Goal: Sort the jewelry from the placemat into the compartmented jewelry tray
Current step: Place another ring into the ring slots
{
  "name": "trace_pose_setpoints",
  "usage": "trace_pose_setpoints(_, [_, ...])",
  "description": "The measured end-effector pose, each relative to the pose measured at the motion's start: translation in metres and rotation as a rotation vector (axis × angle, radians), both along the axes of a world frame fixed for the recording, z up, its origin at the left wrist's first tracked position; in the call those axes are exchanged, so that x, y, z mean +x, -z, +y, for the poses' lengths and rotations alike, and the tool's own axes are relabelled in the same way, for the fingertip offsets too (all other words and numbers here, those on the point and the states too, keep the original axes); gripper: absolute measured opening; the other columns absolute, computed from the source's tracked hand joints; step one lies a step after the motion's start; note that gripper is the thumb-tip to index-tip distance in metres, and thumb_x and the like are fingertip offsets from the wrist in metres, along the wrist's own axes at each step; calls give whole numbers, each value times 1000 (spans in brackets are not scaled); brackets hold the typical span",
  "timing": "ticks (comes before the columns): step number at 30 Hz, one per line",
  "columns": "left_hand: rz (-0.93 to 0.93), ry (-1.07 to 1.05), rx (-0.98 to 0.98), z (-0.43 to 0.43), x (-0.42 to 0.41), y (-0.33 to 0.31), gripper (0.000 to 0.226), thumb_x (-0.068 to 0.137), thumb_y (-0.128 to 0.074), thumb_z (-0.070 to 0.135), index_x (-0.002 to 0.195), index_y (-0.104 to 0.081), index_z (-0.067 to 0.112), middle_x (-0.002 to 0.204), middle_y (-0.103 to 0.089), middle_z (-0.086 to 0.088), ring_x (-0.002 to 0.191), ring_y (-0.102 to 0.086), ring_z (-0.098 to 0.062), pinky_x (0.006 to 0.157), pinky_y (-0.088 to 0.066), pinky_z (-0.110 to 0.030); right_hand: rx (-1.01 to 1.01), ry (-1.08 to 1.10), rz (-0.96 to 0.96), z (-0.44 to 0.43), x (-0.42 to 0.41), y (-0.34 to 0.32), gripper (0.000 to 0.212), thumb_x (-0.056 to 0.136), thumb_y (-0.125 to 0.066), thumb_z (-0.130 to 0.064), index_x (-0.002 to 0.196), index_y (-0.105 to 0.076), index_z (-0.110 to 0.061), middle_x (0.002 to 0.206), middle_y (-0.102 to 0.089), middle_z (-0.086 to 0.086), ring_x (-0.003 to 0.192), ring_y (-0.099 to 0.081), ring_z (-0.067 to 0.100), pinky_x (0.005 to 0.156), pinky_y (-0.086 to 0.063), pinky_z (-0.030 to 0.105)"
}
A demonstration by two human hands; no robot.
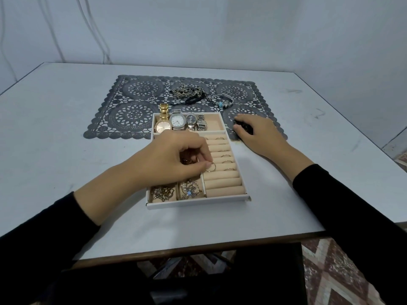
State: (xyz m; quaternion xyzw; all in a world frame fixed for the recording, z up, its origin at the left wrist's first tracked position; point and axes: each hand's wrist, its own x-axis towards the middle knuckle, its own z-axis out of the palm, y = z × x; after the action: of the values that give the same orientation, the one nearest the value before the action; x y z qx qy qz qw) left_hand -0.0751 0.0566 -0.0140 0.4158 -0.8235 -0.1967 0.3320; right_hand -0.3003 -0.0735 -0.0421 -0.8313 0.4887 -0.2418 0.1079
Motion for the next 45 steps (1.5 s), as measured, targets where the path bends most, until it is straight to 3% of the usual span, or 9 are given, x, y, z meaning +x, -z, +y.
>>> trace_pose_setpoints(16, [-100,15,51,-1,-1,-6,11,82,-70,25,90,-77,21,86,-72,11,87,-68,-10,78,-55,-37,30,12,3,-1,0,0,37,96,-53,-28,129,-58,-12,133,-59,-1,124,-50,15,92,-26,9])
trace_pose_setpoints(24, [-22,-56,292,-4,-3,-10,11,80,-77,16,84,-77,27,82,-73,9,83,-67,-14,82,-56,-43,18,9,2,0,0,0,35,96,-53,-26,128,-59,-12,132,-60,0,123,-51,15,90,-27,9])
trace_pose_setpoints(31, [8,-78,391,-6,-5,-13,2,79,-80,26,80,-77,25,82,-73,1,80,-63,-20,73,-53,-25,27,10,2,-2,-1,1,37,96,-53,-27,129,-58,-12,134,-58,0,126,-49,14,92,-24,8])
trace_pose_setpoints(40, [-38,-86,450,-12,-7,-18,7,77,-81,28,83,-79,26,85,-75,9,69,-55,-8,76,-54,-37,30,6,-14,0,-1,-1,36,96,-54,-27,129,-59,-13,132,-59,-1,124,-50,14,90,-25,7])
trace_pose_setpoints(45, [-2,-68,390,-7,-2,-17,7,79,-80,29,85,-78,25,83,-74,2,70,-59,-14,69,-52,-29,66,15,-61,0,-2,-3,36,95,-56,-28,128,-60,-15,130,-61,-3,121,-51,12,91,-28,9])
